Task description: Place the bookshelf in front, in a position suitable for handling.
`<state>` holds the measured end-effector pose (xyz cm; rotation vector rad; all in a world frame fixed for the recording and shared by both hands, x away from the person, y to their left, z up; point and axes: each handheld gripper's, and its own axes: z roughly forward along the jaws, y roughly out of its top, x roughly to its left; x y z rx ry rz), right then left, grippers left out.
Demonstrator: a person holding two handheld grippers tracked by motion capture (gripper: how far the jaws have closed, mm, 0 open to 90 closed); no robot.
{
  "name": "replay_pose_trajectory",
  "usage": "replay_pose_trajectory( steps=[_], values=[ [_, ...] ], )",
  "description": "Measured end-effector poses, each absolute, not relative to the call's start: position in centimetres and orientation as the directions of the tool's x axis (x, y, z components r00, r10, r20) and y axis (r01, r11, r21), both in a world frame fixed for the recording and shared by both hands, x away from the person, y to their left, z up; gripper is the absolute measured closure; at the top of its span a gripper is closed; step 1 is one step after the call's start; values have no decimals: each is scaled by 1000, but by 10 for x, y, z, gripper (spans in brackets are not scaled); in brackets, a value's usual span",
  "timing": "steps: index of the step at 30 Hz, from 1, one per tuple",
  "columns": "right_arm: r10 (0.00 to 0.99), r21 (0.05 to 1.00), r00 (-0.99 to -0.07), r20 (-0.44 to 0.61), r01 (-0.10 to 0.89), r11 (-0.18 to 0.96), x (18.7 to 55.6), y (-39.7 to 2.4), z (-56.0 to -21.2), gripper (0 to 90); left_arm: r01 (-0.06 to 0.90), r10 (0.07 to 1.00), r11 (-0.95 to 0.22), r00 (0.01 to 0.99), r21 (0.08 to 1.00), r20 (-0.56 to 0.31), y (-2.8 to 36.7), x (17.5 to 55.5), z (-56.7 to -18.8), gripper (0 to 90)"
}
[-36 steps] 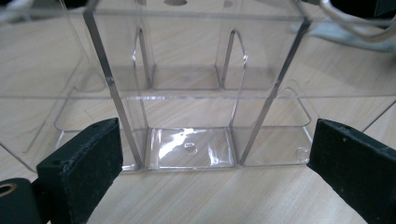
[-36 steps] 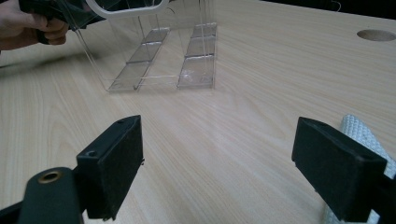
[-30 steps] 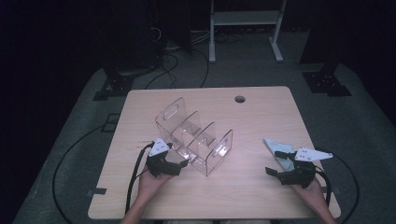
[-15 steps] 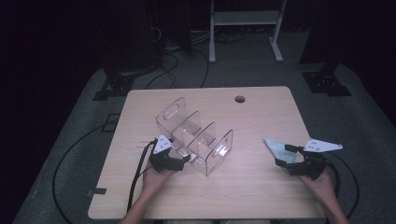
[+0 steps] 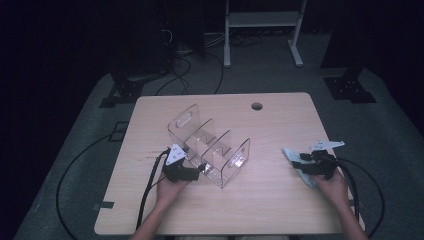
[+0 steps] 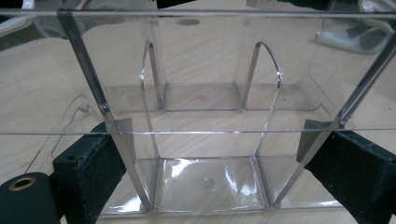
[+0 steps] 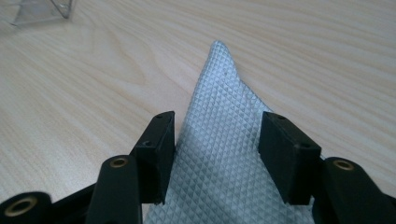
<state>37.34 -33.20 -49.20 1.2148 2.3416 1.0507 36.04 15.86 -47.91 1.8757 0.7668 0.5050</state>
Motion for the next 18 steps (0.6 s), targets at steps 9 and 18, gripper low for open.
replay_pose_trajectory(
  steps=[9,18],
  values=[
    [837,710,-543,63,614,345,376,-331,-490,787,281,708,-285,707,917,4,157,361,-480,77],
    [795,704,-553,250,667,242,374,-327,-488,822,292,723,-282,691,914,3,154,359,-479,82]
  ],
)
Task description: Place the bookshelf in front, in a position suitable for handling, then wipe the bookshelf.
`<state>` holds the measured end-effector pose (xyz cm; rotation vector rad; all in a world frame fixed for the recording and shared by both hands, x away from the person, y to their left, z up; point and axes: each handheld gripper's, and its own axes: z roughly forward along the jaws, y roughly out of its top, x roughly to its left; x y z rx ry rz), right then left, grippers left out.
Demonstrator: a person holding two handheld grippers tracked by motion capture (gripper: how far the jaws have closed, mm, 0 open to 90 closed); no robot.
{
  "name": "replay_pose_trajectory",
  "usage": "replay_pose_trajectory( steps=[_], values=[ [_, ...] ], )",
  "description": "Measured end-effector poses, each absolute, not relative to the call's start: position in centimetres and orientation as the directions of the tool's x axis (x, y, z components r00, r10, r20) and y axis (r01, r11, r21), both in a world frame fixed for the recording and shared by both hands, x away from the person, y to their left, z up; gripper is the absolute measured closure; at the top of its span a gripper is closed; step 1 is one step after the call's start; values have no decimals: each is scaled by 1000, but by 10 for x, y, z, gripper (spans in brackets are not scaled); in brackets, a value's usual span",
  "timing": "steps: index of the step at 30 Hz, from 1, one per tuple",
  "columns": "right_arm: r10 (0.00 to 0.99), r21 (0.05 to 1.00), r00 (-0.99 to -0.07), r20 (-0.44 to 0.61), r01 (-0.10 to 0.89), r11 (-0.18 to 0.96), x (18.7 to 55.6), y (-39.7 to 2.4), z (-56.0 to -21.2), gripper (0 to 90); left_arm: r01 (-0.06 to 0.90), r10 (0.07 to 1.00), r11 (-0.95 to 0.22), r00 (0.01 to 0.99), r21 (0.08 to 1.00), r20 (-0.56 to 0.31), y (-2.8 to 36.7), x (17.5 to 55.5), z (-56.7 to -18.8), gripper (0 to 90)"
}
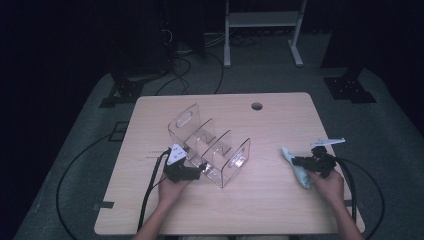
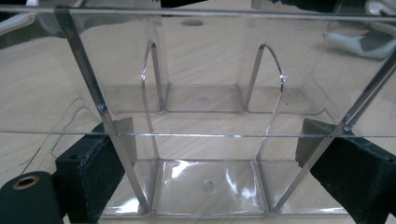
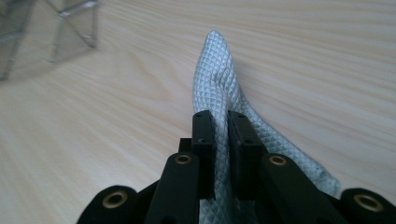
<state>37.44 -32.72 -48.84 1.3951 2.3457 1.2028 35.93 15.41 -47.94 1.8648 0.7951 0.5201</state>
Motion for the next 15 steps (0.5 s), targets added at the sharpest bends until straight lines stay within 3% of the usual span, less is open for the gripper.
replay_pose_trajectory(
  steps=[9,15],
  values=[
    [712,773,-642,287,594,224,360,-301,-475,822,294,732,-282,681,913,6,151,358,-479,82],
    [638,841,-717,281,504,197,346,-282,-447,822,295,736,-278,677,914,5,150,357,-479,82]
  ],
)
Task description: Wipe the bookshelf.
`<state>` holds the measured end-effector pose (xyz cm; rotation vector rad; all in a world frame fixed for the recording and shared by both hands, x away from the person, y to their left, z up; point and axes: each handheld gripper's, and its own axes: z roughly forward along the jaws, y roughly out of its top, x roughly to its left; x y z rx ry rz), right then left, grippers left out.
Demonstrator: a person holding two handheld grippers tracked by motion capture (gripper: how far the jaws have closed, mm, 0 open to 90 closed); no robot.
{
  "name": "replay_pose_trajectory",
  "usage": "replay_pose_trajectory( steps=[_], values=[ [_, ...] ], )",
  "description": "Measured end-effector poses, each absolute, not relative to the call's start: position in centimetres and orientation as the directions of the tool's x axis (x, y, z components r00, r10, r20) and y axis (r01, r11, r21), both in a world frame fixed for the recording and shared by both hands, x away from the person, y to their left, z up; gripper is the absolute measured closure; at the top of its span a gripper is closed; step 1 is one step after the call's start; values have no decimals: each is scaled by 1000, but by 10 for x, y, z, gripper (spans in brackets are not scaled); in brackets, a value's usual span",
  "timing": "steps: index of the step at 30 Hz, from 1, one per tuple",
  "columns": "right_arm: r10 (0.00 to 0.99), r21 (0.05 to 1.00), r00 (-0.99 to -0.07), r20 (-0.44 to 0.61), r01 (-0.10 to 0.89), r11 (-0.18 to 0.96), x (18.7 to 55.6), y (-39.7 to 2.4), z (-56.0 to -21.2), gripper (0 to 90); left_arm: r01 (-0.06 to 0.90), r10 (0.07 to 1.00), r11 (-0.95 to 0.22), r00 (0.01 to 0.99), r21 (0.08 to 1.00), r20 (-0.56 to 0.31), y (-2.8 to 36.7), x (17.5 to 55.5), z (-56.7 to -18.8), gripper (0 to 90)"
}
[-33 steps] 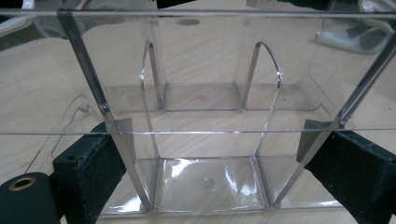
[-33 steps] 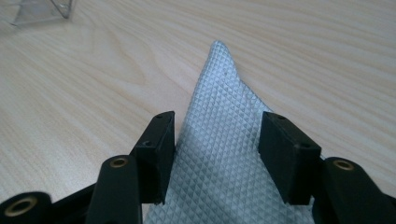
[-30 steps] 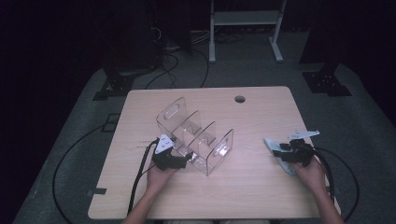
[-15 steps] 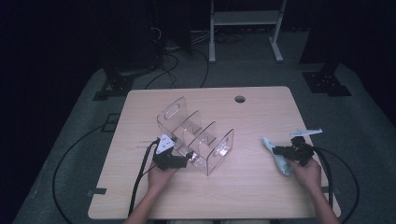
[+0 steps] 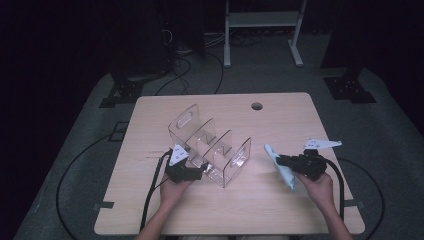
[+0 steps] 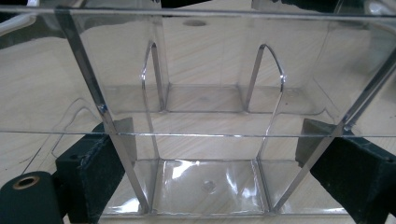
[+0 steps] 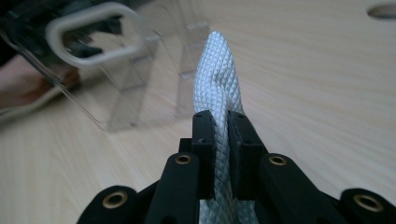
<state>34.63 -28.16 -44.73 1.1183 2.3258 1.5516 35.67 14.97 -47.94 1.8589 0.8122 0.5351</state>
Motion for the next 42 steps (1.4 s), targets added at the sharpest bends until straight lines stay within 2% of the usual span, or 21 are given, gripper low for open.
replay_pose_trajectory(
  steps=[7,12,17,20,22,23,26,32,34,37,39,41,42],
  values=[
    [581,860,-768,270,464,214,350,-252,-432,822,297,742,-277,670,914,7,148,355,-479,82],
    [577,867,-781,241,440,234,361,-229,-428,822,301,747,-276,665,913,6,145,354,-479,82],
    [587,848,-773,240,461,260,373,-209,-450,822,302,751,-271,660,914,4,144,353,-480,82],
    [593,833,-755,280,499,241,376,-210,-461,822,302,754,-271,657,914,6,144,352,-479,81],
    [602,834,-757,256,488,259,375,-211,-454,822,305,754,-270,657,913,3,143,352,-480,81],
    [606,852,-765,219,453,263,371,-210,-441,823,307,753,-272,658,912,3,143,352,-479,81],
    [613,859,-761,213,444,254,371,-211,-439,823,308,754,-274,657,911,5,143,352,-479,81],
    [610,808,-732,302,536,243,378,-210,-471,822,306,754,-278,656,911,10,143,351,-479,80],
    [607,844,-750,262,483,232,371,-210,-454,822,308,753,-277,657,910,7,143,351,-479,79],
    [614,856,-756,225,455,246,370,-208,-445,822,308,753,-277,658,910,7,143,351,-479,79],
    [613,855,-752,240,463,233,372,-207,-452,822,304,752,-281,659,911,12,143,350,-479,75],
    [618,814,-728,297,531,235,377,-207,-475,821,305,748,-279,663,910,7,144,350,-479,73],
    [618,814,-728,297,531,235,377,-207,-475,821,305,748,-279,663,910,7,144,350,-479,73]
  ],
)
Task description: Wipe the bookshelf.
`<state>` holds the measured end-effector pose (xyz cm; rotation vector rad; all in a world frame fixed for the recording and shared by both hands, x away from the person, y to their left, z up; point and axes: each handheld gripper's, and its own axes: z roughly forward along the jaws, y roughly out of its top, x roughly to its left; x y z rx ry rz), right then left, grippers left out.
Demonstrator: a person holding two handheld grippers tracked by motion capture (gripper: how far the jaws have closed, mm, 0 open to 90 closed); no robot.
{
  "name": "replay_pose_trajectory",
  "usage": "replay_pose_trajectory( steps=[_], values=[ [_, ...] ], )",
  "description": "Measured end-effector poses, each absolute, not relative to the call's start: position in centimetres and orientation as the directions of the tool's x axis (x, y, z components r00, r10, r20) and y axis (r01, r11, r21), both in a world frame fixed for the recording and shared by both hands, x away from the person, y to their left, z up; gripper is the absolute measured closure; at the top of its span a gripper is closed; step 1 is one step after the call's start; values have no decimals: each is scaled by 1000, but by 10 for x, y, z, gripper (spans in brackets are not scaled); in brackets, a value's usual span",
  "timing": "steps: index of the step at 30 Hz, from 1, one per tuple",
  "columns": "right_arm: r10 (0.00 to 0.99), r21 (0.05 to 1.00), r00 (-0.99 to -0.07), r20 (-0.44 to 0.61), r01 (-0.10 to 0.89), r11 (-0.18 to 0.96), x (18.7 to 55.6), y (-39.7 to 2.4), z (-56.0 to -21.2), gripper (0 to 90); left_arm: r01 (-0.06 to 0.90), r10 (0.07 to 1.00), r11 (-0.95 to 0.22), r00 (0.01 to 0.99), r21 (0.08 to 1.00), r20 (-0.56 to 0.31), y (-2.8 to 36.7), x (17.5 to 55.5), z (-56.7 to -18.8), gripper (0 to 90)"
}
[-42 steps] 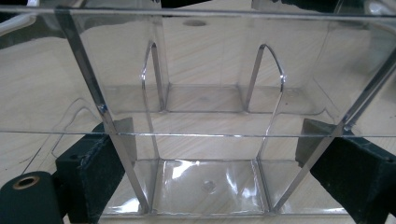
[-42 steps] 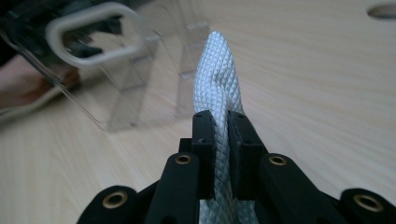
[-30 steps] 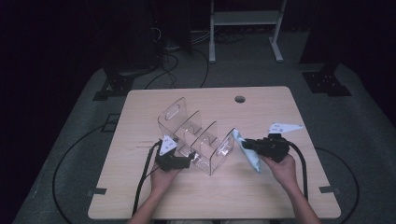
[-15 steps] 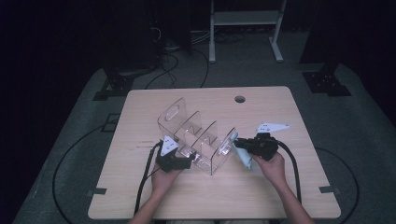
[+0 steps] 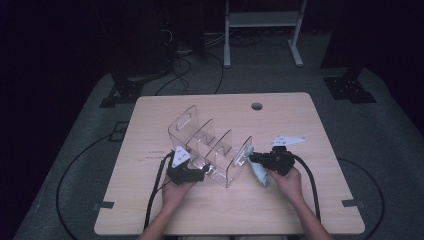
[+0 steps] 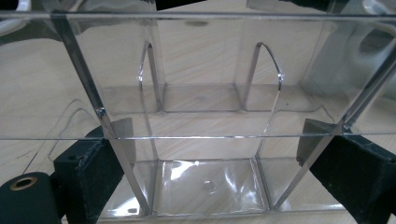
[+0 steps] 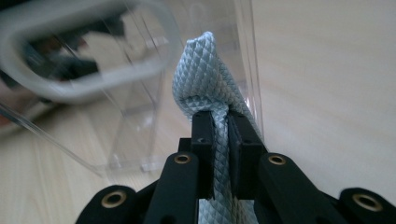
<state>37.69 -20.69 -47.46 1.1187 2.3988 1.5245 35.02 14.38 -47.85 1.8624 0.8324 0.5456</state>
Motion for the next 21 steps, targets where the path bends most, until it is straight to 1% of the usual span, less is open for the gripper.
replay_pose_trajectory(
  steps=[2,3,4,5,7,9,10,11,12,14,16,17,18,19,21],
  values=[
    [615,807,-724,311,544,232,378,-208,-474,821,308,749,-279,663,910,5,143,350,-479,73],
    [609,840,-739,287,500,210,374,-209,-459,822,308,750,-279,662,909,6,143,350,-479,73],
    [609,840,-739,287,500,210,374,-209,-459,822,309,750,-279,661,909,6,143,350,-479,73],
    [607,878,-753,254,443,183,372,-211,-441,822,309,750,-280,661,909,7,143,350,-479,74],
    [611,885,-755,240,429,181,373,-211,-436,822,311,751,-280,660,908,6,143,350,-479,75],
    [613,882,-752,243,434,183,376,-210,-441,822,310,754,-279,657,909,7,142,349,-478,75],
    [620,860,-738,265,472,194,380,-208,-460,822,313,759,-278,652,908,8,143,349,-478,75],
    [620,860,-738,265,472,194,380,-208,-460,822,313,759,-278,652,908,8,143,349,-478,75],
    [624,809,-717,310,544,223,384,-207,-476,821,314,758,-278,652,908,7,143,349,-478,75],
    [622,806,-717,315,548,223,384,-208,-476,821,314,758,-279,652,907,8,143,349,-478,75],
    [624,832,-731,276,507,225,381,-209,-462,821,313,756,-277,654,909,6,144,349,-479,74],
    [623,862,-744,241,459,215,379,-210,-446,821,312,757,-273,653,910,3,143,348,-479,74],
    [623,862,-744,241,459,215,379,-210,-446,821,312,757,-273,653,910,3,143,348,-479,73],
    [629,864,-747,215,446,234,379,-207,-445,821,308,756,-275,654,911,7,143,348,-479,72],
    [625,856,-747,227,459,238,380,-206,-451,821,306,756,-279,654,910,11,143,348,-479,72]
  ],
)
